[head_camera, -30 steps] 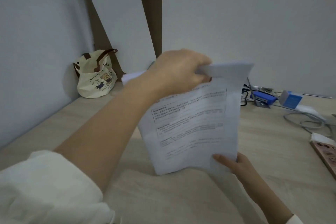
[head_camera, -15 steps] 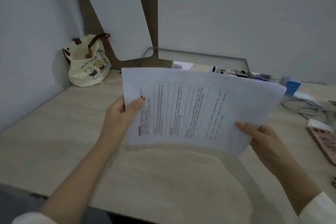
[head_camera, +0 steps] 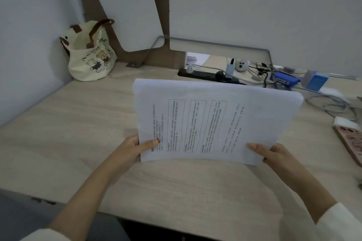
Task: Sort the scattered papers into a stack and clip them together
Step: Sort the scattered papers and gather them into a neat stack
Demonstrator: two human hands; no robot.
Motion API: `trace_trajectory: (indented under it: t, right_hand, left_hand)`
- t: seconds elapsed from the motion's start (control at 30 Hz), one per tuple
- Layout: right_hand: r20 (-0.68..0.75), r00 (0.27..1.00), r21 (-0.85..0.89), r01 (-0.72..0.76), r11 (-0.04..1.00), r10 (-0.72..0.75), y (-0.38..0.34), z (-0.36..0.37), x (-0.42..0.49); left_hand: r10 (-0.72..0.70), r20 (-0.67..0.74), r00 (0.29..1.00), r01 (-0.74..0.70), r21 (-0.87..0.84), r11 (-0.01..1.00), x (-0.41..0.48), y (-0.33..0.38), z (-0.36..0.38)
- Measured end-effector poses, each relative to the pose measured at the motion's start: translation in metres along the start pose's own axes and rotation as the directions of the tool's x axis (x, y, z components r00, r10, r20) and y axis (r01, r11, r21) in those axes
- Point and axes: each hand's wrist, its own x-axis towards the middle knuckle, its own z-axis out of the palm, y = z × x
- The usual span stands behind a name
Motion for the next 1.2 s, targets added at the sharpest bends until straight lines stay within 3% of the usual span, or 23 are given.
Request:
trace_trajectory:
  t: [0.2,0.33,0.4,0.53,0.63,0.77,0.9,1.07,1.2]
  right_hand:
    - [0.071,0.993,0.051,-0.094,0.994,0.09,-0.01,0.0,-0.001]
    - [0.045,0.983,0.097,-0.182,0.979,0.178,-0.003,0.003,-0.001]
    - [0.017,0.981,0.144,-0.192,0.971,0.192,0.003,0.007,-0.003]
    - [-0.036,0.983,0.303,-0.16,0.939,0.179,0.014,0.021,-0.011]
    - [-0.038,0.987,0.414,-0.129,0.901,0.159,0.021,0.04,-0.015]
    - [-0.019,0.991,0.478,-0.106,0.872,0.131,0.024,0.067,-0.02]
    - [0.035,0.994,0.447,-0.112,0.888,0.108,0.027,0.081,-0.028]
    - [0.068,0.997,0.447,-0.072,0.892,0.046,0.013,0.063,-0.028]
    - [-0.014,0.998,0.454,-0.048,0.89,0.061,-0.005,0.036,-0.016]
  left_hand:
    - [-0.042,-0.034,0.999,0.04,-0.059,0.997,0.005,0.01,-0.007]
    - [-0.228,-0.082,0.97,0.22,-0.092,0.971,0.01,0.012,-0.01]
    - [-0.297,-0.082,0.951,0.274,-0.216,0.937,0.012,0.009,-0.011]
    - [-0.33,-0.163,0.93,0.208,-0.505,0.837,0.014,-0.003,-0.005]
    - [-0.29,-0.178,0.941,0.149,-0.551,0.821,0.018,-0.009,0.016]
    - [-0.258,-0.179,0.949,0.148,-0.469,0.871,0.025,-0.005,0.055]
    - [-0.208,-0.336,0.919,0.086,-0.342,0.936,0.035,-0.005,0.066]
    - [0.058,-0.397,0.916,-0.106,-0.1,0.989,0.025,0.022,0.06]
    - [0.304,-0.318,0.898,-0.309,0.038,0.95,0.013,0.053,0.052]
